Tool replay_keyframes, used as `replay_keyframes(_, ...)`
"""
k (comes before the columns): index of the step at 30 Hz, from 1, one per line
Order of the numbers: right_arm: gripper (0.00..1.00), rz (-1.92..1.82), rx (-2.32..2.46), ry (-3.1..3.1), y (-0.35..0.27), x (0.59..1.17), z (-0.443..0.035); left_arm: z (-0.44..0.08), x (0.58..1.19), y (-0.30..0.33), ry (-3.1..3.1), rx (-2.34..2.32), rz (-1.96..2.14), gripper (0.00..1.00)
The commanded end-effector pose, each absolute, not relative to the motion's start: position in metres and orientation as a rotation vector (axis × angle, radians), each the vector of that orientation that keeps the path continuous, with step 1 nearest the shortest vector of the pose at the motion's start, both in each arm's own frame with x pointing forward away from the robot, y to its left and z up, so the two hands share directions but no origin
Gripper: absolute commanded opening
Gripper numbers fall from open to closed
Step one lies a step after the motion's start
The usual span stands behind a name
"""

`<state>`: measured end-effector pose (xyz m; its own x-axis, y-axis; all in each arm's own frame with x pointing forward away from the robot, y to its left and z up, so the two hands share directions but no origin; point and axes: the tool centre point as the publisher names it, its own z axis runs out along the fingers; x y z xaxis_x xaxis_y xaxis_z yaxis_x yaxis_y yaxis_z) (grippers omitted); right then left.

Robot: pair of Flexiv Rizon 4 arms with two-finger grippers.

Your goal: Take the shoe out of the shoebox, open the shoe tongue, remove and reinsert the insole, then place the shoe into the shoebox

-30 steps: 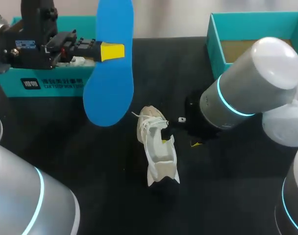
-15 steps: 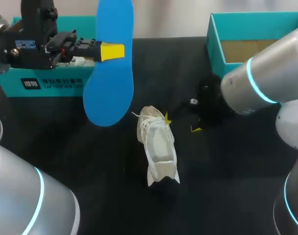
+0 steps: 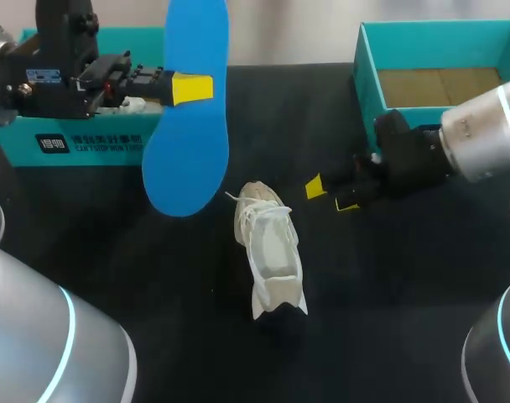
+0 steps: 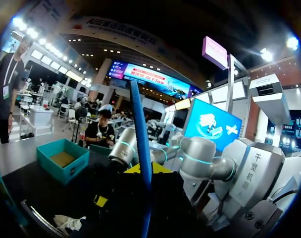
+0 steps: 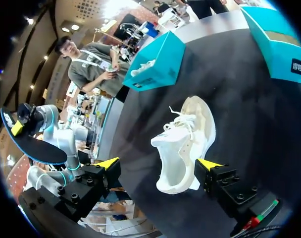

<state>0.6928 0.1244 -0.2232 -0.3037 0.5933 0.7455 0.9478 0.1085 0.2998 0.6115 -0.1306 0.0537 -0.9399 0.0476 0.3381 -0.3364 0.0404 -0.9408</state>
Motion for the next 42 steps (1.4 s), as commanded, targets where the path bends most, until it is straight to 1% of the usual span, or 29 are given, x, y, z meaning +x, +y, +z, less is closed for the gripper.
replay_keyframes(1, 1.0, -1.134, -1.407, -1.871, 0.123, 0.691, -0.228, 0.054, 0.61, -0.13, -2.046, 0.297, 1.979, 0.0)
replay_keyframes(4, 1.0, -1.084, -1.384, -1.817, 0.13, 0.705, -0.238, 0.054, 0.61, -0.13, -2.046, 0.297, 1.979, 0.0)
replay_keyframes(6, 1.0, -1.073, -1.361, -1.771, 0.132, 0.713, -0.236, 0.054, 0.61, -0.13, -2.046, 0.297, 1.979, 0.0)
replay_keyframes(16, 1.0, -1.137, -1.285, -1.687, 0.126, 0.716, -0.198, 0.054, 0.61, -0.13, -2.046, 0.297, 1.979, 0.0)
replay_keyframes(17, 1.0, -1.142, -1.28, -1.684, 0.126, 0.716, -0.196, 0.051, 0.612, -0.131, -2.05, 0.267, 2.024, 0.0)
replay_keyframes(22, 1.0, -1.131, -1.261, -1.66, 0.126, 0.715, -0.189, 0.037, 0.617, -0.13, -2.058, -0.031, 2.274, 0.0)
replay_keyframes(28, 1.0, -1.14, -1.219, -1.62, 0.127, 0.717, -0.184, 0.005, 0.627, -0.133, -2.053, -0.557, 2.544, 0.0)
replay_keyframes(31, 1.0, -1.185, -1.186, -1.573, 0.127, 0.719, -0.181, -0.002, 0.634, -0.135, -1.998, -0.948, 2.682, 0.0)
replay_keyframes(32, 1.0, -1.185, -1.186, -1.573, 0.127, 0.719, -0.181, -0.005, 0.636, -0.135, -1.956, -1.146, 2.721, 0.0)
replay_keyframes(42, 1.0, -1.185, -1.186, -1.573, 0.127, 0.719, -0.181, -0.005, 0.636, -0.135, -1.956, -1.146, 2.721, 0.0)
